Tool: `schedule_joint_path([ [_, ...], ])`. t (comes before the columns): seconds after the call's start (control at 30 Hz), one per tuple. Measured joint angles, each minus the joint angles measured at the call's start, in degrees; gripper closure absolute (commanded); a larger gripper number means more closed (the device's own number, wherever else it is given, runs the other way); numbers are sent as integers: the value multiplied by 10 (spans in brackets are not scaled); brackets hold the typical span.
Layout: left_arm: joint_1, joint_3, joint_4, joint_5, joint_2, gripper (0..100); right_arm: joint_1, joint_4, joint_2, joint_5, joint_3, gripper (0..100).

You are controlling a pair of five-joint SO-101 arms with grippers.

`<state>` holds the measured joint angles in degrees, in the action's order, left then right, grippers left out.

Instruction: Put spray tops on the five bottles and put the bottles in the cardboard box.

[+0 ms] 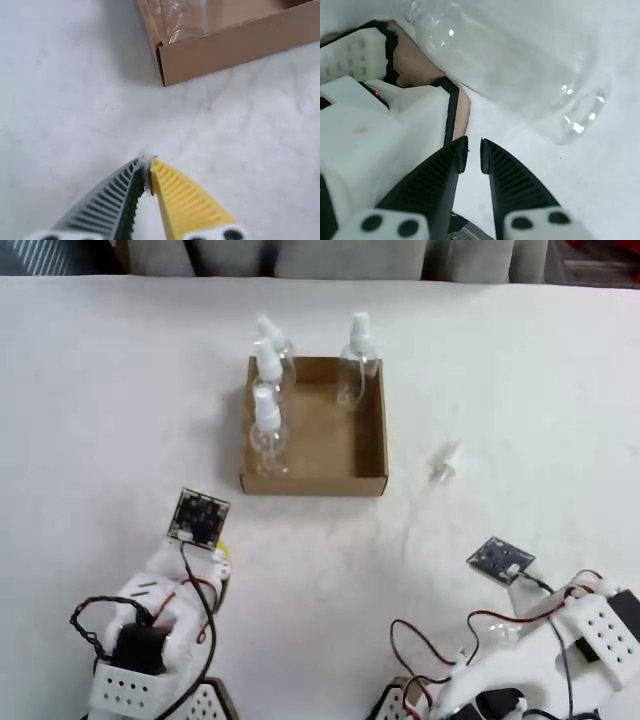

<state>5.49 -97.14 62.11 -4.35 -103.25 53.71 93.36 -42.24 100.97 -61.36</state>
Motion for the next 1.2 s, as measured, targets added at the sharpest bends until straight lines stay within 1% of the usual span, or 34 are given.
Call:
schedule_joint_path([
  [0.13, 0, 0, 0, 0, 0, 976, -37, 0, 0, -14, -1, 981],
  [0.2, 0, 0, 0, 0, 0, 976, -64, 0, 0, -47, -3, 981],
  [0.3, 0, 0, 0, 0, 0, 976, -127, -10, 0, -109, -11, 981],
  [0.4, 0, 0, 0, 0, 0, 976, -174, -25, 0, -151, -15, 981],
  [0.8, 0, 0, 0, 0, 0, 976, -242, -142, 1, -283, -55, 981],
  [0.9, 0, 0, 0, 0, 0, 976, -264, -145, 1, -309, -55, 981],
  [1.03, 0, 0, 0, 0, 0, 976, -315, -148, 1, -357, -55, 981],
  [1.2, 0, 0, 0, 0, 0, 976, -402, -151, 1, -433, -55, 981],
])
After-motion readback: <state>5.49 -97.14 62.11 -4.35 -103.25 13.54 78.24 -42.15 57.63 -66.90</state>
